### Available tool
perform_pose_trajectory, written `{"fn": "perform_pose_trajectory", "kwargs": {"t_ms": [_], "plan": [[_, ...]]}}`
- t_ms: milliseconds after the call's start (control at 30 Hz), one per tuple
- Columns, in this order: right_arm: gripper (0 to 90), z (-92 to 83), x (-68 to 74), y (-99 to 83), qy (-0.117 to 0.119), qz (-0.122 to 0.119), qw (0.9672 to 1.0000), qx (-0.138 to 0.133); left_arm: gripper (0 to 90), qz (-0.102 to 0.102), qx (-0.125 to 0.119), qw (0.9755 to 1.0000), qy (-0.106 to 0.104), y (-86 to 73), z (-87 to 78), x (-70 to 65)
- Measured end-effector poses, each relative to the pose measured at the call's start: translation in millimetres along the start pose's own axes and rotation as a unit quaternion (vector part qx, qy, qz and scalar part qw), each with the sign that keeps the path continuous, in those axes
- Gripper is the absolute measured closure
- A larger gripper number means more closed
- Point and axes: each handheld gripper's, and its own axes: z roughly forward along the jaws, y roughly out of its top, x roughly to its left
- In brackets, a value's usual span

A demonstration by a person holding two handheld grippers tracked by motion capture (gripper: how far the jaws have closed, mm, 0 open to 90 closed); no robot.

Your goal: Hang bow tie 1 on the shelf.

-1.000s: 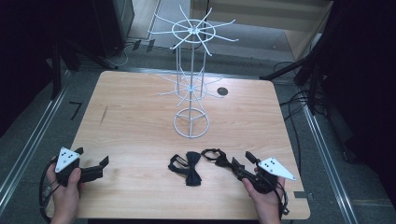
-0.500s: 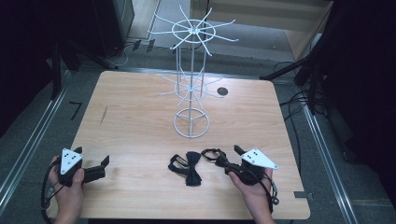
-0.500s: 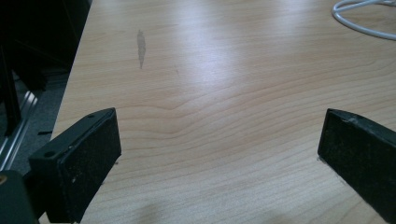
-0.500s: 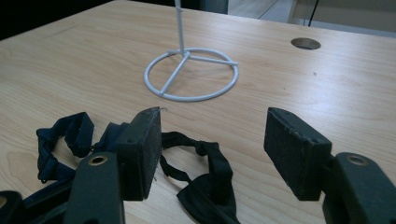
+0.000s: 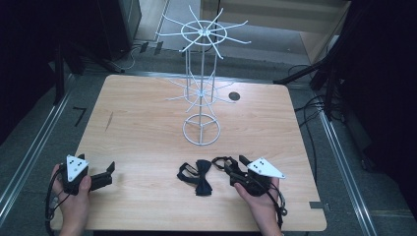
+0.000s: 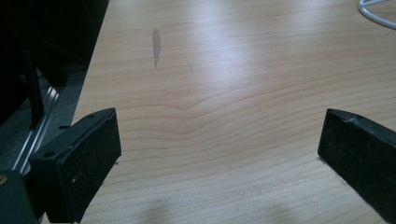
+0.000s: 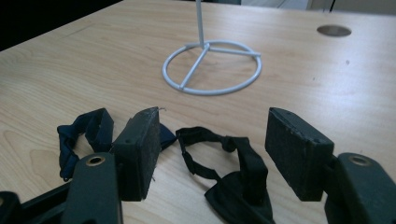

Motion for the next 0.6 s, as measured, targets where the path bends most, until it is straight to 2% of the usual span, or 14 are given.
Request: {"fn": "perform_pose_trajectory", "kwargs": {"t_ms": [33,100,133,233,300,333,500,600], "plan": [[37.2,-0.1,-0.6,0.5,-0.001,0.001,1.0000,0.003,0.0,-0.006,0.006,1.0000,-0.004,0.4,0.7,1.9],[37.2,-5.0,-0.4,1.1,0.005,0.003,1.0000,0.003,0.0,-0.017,0.017,0.9997,0.003,1.1,2.8,5.2],[37.2,-5.5,0.0,-0.2,0.007,0.006,0.9999,0.004,0.0,-0.017,0.016,0.9997,-0.003,1.2,2.8,6.7],[37.2,-4.6,2.4,-6.1,0.017,0.014,0.9997,0.012,0.0,-0.014,0.017,0.9998,-0.005,1.3,3.4,9.4],[37.2,-1.4,8.4,-12.7,0.026,0.015,0.9991,0.031,0.0,-0.019,0.018,0.9996,-0.008,1.5,3.9,11.4],[37.1,1.6,13.9,-14.6,0.036,0.007,0.9986,0.038,0.0,-0.021,0.019,0.9996,-0.008,1.5,3.7,11.7],[36.8,5.5,23.7,-13.9,0.050,-0.002,0.9981,0.038,0.0,-0.009,0.028,0.9995,-0.009,1.0,3.3,10.3],[36.5,10.2,32.1,-16.2,0.062,-0.011,0.9968,0.049,0.0,-0.005,0.030,0.9995,-0.012,0.6,2.7,10.3]]}}
